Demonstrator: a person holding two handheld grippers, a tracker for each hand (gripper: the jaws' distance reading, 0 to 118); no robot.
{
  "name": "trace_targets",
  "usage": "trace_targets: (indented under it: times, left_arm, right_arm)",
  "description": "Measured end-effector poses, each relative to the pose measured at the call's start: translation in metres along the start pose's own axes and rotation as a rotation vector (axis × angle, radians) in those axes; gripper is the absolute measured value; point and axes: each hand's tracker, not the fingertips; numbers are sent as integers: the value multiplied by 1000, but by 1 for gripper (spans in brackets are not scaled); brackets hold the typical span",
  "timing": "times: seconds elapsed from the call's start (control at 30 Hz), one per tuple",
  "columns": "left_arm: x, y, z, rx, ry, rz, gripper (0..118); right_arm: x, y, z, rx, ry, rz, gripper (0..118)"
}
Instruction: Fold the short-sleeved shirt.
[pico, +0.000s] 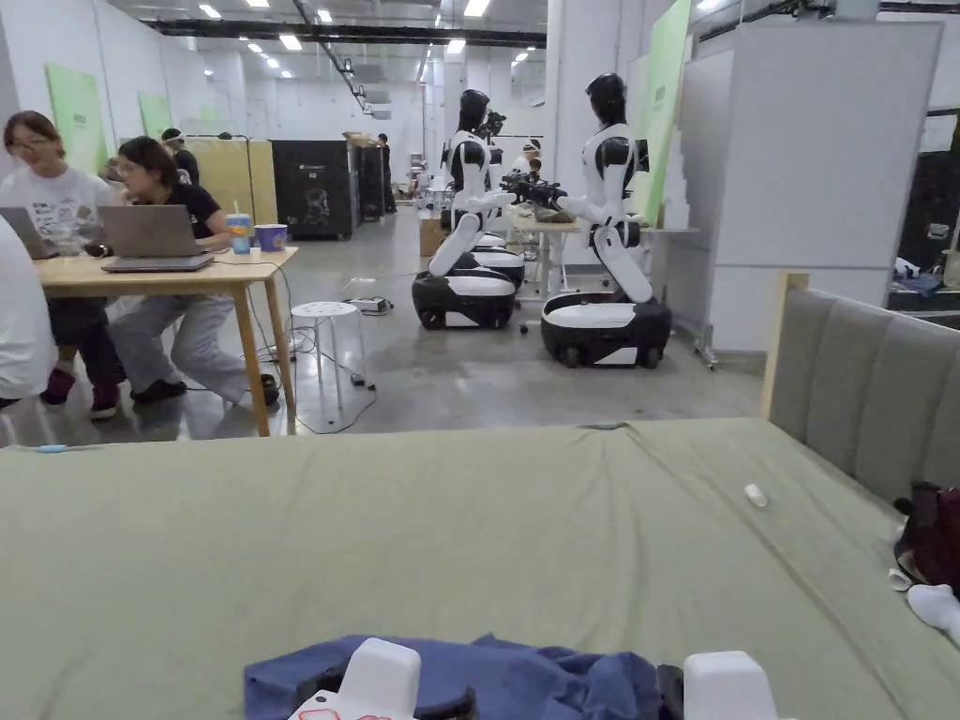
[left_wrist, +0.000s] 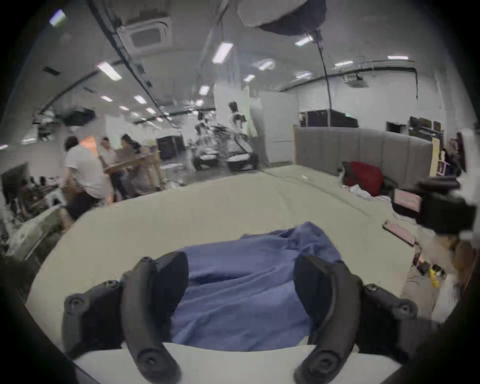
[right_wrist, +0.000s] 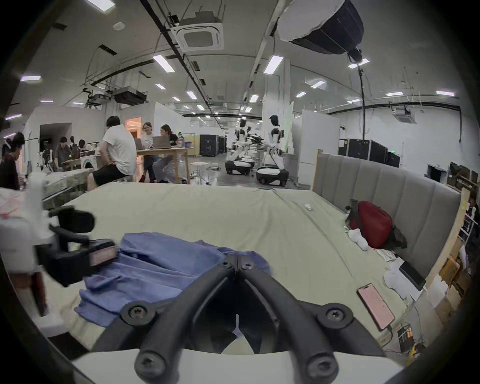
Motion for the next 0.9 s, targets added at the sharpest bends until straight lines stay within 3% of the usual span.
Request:
trace_targets:
  times: [0.03, 0.1, 0.13, 0.2, 0.47, 0.6, 0.77, 0.87, 0.9]
  left_arm:
    - [-12, -10, 16, -3, 49, 11, 63]
    - [-36, -31, 40, -14, 124, 38, 13]
    - [-46, -39, 50, -26, 160, 51, 2]
    - [-67, -56, 68, -55, 224, 75, 0]
    - [-144, -89, 69, -222, 198, 268, 0]
    - [-186, -82, 23, -283, 139, 368, 0]
    - [-234, -69, -59, -492, 55, 496, 0]
    - [-244, -71, -98, -598, 54, 482, 0]
    - [-244, -73, -107, -615, 72, 466, 5]
  right_arm:
    - [-8, 1, -1, 6, 14, 3, 0]
    - [-24, 3, 0, 11, 45, 7, 0]
    - [-32, 4, 0, 15, 58, 12, 0]
    - [-47, 3, -2, 18, 76, 28, 0]
    - [-73, 0, -6, -3, 120, 46, 0]
    - [-73, -3, -12, -28, 116, 53, 0]
    - [-68, -7, -18, -46, 106, 56, 0]
    - [-63, -9, -23, -60, 97, 55, 0]
    - [-62, -9, -24, -62, 94, 56, 0]
